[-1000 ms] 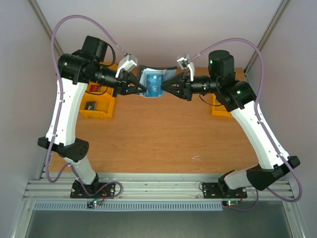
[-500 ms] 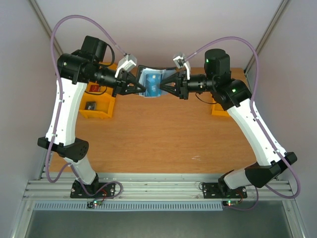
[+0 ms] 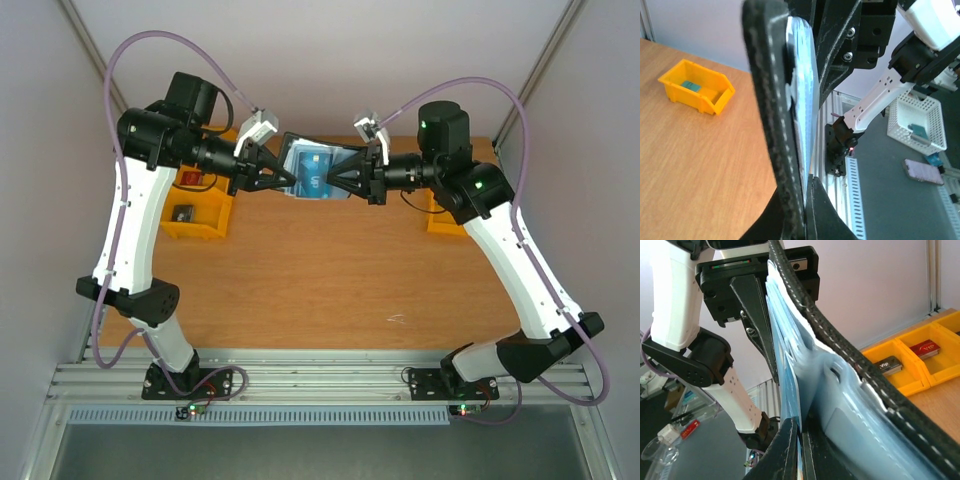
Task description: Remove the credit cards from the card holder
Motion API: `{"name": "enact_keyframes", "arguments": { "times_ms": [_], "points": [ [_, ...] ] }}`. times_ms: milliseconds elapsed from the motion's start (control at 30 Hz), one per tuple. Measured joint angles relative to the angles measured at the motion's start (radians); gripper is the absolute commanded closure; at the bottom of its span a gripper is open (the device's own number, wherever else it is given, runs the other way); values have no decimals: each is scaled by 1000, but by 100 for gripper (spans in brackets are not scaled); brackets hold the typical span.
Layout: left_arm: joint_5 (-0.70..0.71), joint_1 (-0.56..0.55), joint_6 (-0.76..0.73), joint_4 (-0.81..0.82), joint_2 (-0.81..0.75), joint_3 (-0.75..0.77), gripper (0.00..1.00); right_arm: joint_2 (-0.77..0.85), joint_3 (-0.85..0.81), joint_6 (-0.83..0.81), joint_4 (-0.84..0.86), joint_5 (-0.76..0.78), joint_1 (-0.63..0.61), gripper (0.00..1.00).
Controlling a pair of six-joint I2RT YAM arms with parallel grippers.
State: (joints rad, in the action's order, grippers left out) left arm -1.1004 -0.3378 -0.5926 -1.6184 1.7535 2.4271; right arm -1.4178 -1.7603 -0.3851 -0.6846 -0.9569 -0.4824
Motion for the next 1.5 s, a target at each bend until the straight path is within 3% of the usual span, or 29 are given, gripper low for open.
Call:
{"name": "enact_keyframes", "arguments": {
  "times_ms": [700,833,967,1233,1500],
  "points": [
    [51,4,66,51,-1,-27,100,43,0,-68,-143,47,118,99],
    [97,15,138,135,-33,-174,100,45,0,-74,-199,119,192,99],
    [148,21,210,251,-60,-436,100,45,0,-69,-260,228,260,99],
    [181,22,272,533,-36,-904,100,42,-4,-65,-349,295,267,99],
    [154,16,367,816,64,-1126,100,29,-5,-50,-373,278,266,99]
  ]
}}
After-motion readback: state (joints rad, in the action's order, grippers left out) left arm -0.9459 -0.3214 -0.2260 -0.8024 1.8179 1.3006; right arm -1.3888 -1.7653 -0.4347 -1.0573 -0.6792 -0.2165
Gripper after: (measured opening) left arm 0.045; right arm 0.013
